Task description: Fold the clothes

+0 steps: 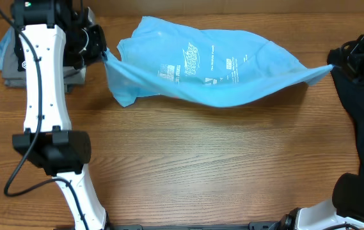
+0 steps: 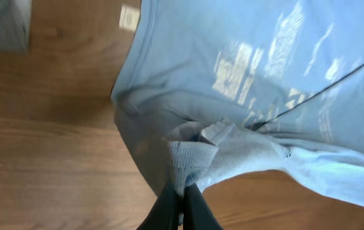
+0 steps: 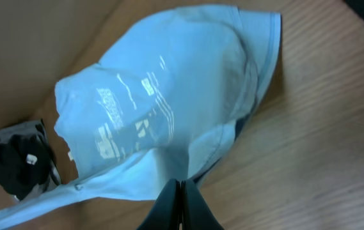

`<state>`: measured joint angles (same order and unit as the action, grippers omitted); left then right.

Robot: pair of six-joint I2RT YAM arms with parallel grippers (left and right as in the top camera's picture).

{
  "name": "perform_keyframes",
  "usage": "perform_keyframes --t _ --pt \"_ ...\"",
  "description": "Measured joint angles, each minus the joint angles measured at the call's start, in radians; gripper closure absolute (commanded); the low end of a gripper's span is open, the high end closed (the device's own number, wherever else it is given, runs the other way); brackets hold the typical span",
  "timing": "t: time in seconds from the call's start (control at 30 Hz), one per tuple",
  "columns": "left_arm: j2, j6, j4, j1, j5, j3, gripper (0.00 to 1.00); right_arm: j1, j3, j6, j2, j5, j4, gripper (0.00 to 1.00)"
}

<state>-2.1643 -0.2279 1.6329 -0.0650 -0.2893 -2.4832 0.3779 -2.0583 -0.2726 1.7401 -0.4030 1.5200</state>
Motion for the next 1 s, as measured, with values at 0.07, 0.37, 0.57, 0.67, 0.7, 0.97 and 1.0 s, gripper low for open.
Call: perform_keyframes --t 0.07,0.37,0.57,0.67,0.7,0.97,1.0 --pt "0.033 0.003 -0.026 0.0 0.003 -0.013 0.96 0.0 0.0 -0.002 0.0 0.0 -0.034 0.96" --pt "0.354 0.022 -0.107 0.0 0.05 -0.097 0.96 0.0 -0.116 -0.031 -0.045 0.007 -0.053 0.96" --pt "0.611 0.021 -0.04 0.024 0.072 -0.118 0.96 0.0 -0.184 -0.038 -0.229 0.015 0.014 0.96" --pt "0.716 0.021 -0.046 0.08 0.084 -0.119 0.96 0.0 -0.189 -0.04 -0.352 0.035 0.019 0.96" --pt "0.755 0.021 -0.05 0.1 0.085 -0.12 0.96 0.0 -0.193 -0.042 -0.406 0.042 0.017 0.96" --pt "0.993 -0.016 -0.061 0.125 0.147 -0.13 0.96 0.0 -0.264 -0.058 -0.636 0.095 0.008 0.96" --pt "1.011 -0.019 -0.063 0.125 0.173 -0.135 0.96 0.0 -0.275 -0.061 -0.644 0.103 0.005 0.96"
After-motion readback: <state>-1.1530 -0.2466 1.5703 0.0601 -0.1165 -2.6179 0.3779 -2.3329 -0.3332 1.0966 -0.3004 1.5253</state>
